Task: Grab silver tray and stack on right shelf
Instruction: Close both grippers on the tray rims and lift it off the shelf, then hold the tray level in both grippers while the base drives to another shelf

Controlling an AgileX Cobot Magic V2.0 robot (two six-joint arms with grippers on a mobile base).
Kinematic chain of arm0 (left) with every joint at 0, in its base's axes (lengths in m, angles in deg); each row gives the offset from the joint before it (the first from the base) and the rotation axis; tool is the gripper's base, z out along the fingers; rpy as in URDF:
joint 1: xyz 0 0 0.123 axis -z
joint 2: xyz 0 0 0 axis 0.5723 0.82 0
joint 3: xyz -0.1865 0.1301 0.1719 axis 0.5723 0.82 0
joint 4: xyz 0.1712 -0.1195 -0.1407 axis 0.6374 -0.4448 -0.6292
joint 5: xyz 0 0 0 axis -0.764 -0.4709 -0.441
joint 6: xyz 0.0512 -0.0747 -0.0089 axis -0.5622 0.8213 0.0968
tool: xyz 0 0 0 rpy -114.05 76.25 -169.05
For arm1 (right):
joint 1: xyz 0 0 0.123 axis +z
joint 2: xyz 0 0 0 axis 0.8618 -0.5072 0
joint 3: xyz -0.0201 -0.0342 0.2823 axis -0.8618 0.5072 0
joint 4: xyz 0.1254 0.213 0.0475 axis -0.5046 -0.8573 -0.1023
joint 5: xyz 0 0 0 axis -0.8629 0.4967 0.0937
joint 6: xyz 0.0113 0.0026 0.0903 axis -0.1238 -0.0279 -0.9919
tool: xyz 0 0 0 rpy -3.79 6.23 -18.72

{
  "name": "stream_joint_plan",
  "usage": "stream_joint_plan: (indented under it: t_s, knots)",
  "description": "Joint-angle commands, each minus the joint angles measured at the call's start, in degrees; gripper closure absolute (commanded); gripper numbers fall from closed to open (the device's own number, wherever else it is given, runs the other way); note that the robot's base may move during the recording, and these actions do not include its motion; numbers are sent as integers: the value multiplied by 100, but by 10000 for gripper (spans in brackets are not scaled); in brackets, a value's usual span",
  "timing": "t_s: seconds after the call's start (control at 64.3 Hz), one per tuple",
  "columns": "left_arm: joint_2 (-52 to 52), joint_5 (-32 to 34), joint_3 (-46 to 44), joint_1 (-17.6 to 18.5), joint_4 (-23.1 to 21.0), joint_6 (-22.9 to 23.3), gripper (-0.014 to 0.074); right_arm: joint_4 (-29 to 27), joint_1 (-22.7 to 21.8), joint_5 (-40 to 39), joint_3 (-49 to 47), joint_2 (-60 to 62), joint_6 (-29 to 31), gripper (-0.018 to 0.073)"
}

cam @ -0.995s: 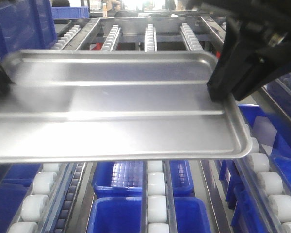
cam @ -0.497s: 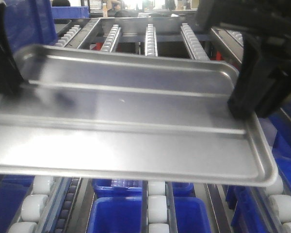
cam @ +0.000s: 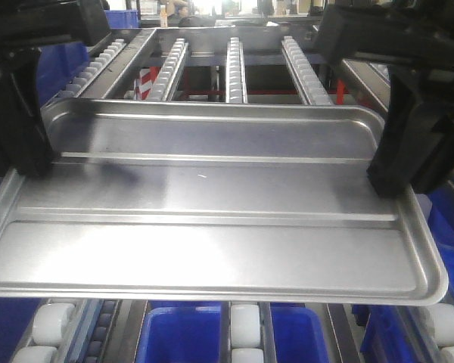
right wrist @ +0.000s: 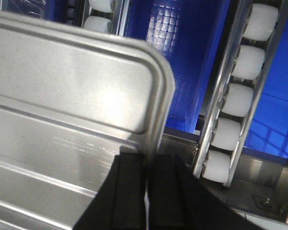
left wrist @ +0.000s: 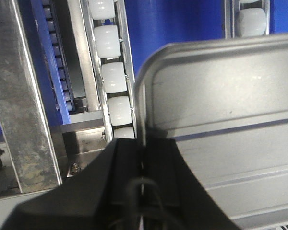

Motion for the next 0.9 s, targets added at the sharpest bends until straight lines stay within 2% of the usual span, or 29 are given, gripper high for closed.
stream_joint_plan:
  t_s: [0.0, 0.886]
  knots:
    - [-135, -62, -197, 91, 60, -130, 689, 126, -20, -194, -166, 119, 149, 503]
    - [-135, -92, -197, 91, 60, -130, 689, 126, -20, -158, -166, 119, 149, 503]
